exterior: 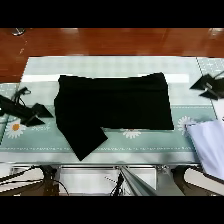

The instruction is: Fold the shirts.

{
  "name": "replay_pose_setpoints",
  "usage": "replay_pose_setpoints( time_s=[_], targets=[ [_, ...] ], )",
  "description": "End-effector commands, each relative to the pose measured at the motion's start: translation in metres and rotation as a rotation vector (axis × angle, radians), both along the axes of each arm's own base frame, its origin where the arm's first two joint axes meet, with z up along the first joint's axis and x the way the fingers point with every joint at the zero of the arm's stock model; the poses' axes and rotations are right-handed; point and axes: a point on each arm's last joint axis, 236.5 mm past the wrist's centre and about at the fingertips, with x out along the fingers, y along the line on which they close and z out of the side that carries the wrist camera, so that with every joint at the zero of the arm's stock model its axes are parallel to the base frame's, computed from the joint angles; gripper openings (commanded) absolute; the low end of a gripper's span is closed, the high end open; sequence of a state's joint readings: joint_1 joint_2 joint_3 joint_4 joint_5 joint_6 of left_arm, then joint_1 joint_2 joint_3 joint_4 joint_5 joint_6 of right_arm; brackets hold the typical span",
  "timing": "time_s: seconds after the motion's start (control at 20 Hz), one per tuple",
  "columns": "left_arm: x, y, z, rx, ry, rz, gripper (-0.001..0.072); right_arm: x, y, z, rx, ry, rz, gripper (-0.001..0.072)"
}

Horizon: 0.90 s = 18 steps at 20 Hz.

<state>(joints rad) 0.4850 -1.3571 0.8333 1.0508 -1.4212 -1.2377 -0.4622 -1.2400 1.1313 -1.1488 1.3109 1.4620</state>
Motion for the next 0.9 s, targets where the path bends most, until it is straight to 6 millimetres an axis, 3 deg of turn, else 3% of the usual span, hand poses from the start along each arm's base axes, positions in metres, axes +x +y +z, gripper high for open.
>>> replay_pose_setpoints(
  time_s=[0.0,0.2,0.4,0.45,0.5,0.6,0.65,0.75,0.85],
  targets=[
    [-0.013,-0.032,-0.01,-0.162,-0.024,0.056,0.0703,-0.041,0.024,-0.031,0.041,-0.037,-0.063,0.0618],
    [0.003,-0.054,-0.02,-0.208,-0.097,0.145,0.0703,-0.061,0.052,-0.044,0.125,-0.055,-0.088,0.0618],
    [0.013,-0.078,-0.026,-0.21,-0.166,0.105,0.0688,-0.052,0.056,-0.04,0.19,-0.097,-0.149,0.0618],
    [0.013,-0.082,-0.025,-0.21,-0.182,0.074,0.0437,-0.051,0.048,-0.038,0.2,-0.107,-0.187,0.0618],
    [0.013,-0.082,-0.025,-0.209,-0.193,0.058,0.0027,-0.055,0.033,-0.041,0.182,-0.102,-0.224,0.0617],
    [0.015,-0.079,-0.024,-0.207,-0.199,0.066,0.0026,-0.085,0.003,-0.06,0.105,0.002,-0.251,0.0618],
    [0.017,-0.077,-0.023,-0.205,-0.205,0.069,0.0026,-0.105,-0.001,-0.072,0.094,0.086,-0.244,0.0618],
    [0.021,-0.075,-0.021,-0.206,-0.214,0.079,0.0026,-0.123,0.011,-0.09,0.131,0.164,-0.232,0.0618],
    [0.021,-0.075,-0.021,-0.205,-0.216,0.079,0.0026,-0.121,0.036,-0.099,0.212,0.179,-0.196,0.0617]
  ],
)
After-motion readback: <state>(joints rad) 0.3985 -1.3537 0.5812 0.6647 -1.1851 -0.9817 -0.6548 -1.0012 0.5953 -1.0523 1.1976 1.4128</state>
